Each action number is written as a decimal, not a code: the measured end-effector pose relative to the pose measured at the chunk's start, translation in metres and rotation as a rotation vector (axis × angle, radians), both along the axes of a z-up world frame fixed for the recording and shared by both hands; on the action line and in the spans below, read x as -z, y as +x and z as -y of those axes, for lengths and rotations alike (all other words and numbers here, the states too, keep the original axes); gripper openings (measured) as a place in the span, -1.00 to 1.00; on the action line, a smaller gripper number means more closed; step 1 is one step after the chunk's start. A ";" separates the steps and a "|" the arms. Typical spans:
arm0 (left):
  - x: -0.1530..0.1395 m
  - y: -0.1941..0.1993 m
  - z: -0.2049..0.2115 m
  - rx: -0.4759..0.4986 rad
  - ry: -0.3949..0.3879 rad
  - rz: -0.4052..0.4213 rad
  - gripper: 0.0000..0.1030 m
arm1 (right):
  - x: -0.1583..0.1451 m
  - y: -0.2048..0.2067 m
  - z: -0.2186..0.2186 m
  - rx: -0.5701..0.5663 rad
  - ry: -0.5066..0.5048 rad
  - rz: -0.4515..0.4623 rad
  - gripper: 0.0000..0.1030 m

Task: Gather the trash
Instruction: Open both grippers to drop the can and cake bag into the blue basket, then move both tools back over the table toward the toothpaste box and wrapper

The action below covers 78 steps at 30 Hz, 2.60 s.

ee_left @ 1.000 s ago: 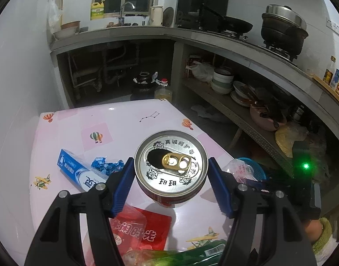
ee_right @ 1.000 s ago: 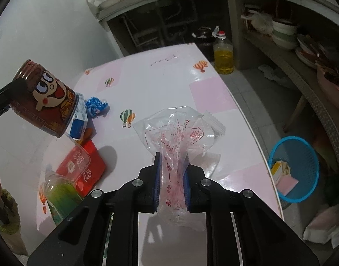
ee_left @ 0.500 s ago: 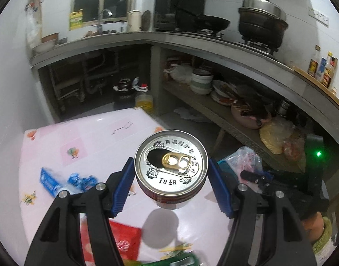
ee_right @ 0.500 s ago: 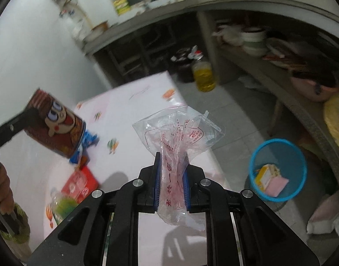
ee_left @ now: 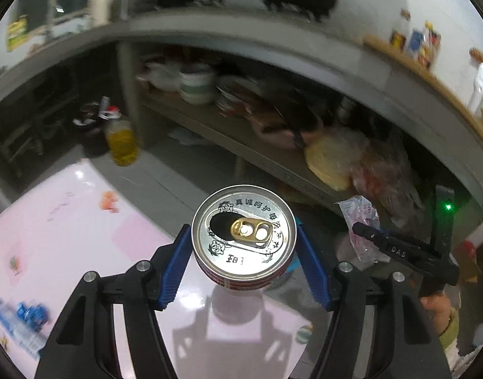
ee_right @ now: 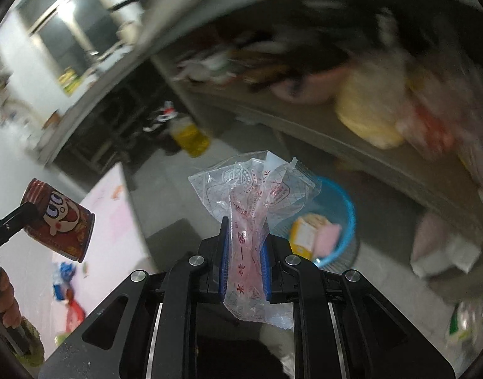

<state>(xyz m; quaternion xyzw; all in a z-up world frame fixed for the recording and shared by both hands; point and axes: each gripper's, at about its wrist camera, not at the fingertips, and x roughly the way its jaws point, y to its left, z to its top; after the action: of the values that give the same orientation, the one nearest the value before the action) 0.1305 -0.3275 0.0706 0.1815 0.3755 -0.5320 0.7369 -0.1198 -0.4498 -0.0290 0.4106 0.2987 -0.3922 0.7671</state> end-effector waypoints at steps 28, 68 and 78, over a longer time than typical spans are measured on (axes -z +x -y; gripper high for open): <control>0.142 -0.006 0.215 0.129 0.263 -0.208 0.39 | 0.226 -0.004 0.112 0.226 0.416 0.031 0.08; 0.003 -0.016 -0.223 -0.279 -0.057 0.095 0.79 | -0.018 0.054 -0.062 -0.193 -0.069 0.008 0.71; 0.010 -0.006 -0.278 -0.380 -0.085 0.090 0.79 | -0.036 0.089 -0.077 -0.283 -0.036 -0.014 0.71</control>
<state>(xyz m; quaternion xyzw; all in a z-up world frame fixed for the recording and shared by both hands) 0.1240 -0.0495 0.0607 0.0996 0.3471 -0.3900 0.8471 -0.0305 -0.3724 0.0067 0.3478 0.3519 -0.2880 0.8200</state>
